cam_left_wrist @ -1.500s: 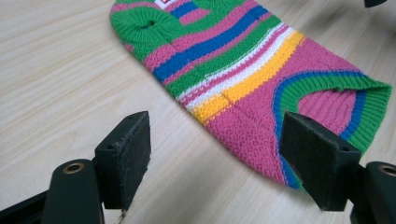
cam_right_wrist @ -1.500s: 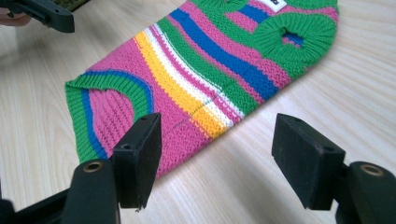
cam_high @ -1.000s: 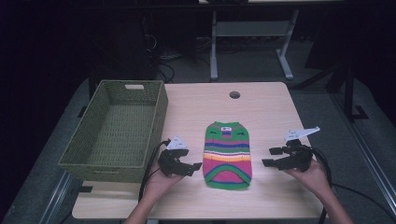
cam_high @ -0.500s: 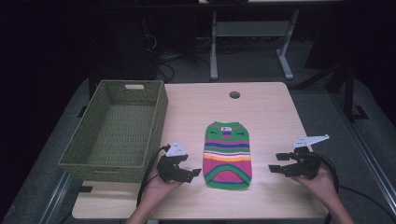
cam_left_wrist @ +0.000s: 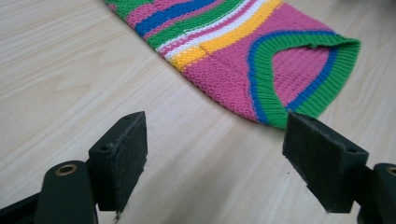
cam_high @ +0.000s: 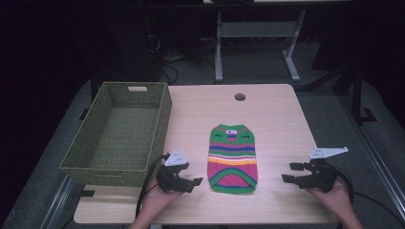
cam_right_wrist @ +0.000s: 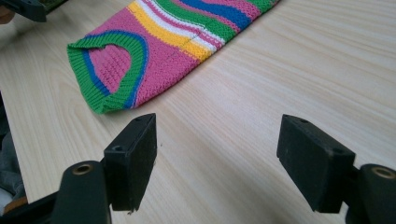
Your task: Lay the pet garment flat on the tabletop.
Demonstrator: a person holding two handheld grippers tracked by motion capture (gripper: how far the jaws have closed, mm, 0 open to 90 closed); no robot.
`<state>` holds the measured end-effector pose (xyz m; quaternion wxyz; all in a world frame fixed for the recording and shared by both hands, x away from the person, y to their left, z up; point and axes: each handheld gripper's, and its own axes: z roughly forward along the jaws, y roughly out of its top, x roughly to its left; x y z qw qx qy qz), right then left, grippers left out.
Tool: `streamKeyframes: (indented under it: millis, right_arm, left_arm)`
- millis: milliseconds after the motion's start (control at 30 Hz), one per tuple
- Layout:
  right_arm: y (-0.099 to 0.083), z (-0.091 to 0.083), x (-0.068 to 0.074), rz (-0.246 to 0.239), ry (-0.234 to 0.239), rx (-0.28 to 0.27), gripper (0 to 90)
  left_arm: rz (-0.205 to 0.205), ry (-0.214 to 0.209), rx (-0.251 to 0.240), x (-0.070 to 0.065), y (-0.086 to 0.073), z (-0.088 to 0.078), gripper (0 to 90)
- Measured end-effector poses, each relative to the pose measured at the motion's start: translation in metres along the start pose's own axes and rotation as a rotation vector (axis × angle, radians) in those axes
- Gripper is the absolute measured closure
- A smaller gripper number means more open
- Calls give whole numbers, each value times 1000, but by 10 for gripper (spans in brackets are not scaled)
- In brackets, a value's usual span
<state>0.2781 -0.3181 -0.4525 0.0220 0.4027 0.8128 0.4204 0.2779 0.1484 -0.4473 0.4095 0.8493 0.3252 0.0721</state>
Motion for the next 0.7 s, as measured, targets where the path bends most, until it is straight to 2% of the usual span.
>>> streamKeyframes:
  millis: [133, 200, 400, 600, 700]
  right_arm:
    - [-7, -4, 1, 6, -8, -11, 280]
    - [-10, -6, 1, 7, -15, -13, 277]
    - [-18, -11, 4, 7, -39, -17, 274]
    - [-31, -15, 15, -14, -60, -66, 266]
    - [-37, -19, 19, 12, -21, -116, 259]
  left_arm:
    - [2, -2, -7, -2, -2, -4, 218]
    - [-10, -3, -17, -2, -3, -4, 218]
    - [5, 1, -11, -6, -8, -10, 204]
    - [28, 8, 8, -10, -21, -13, 201]
    - [38, 12, 0, -12, -21, -15, 202]
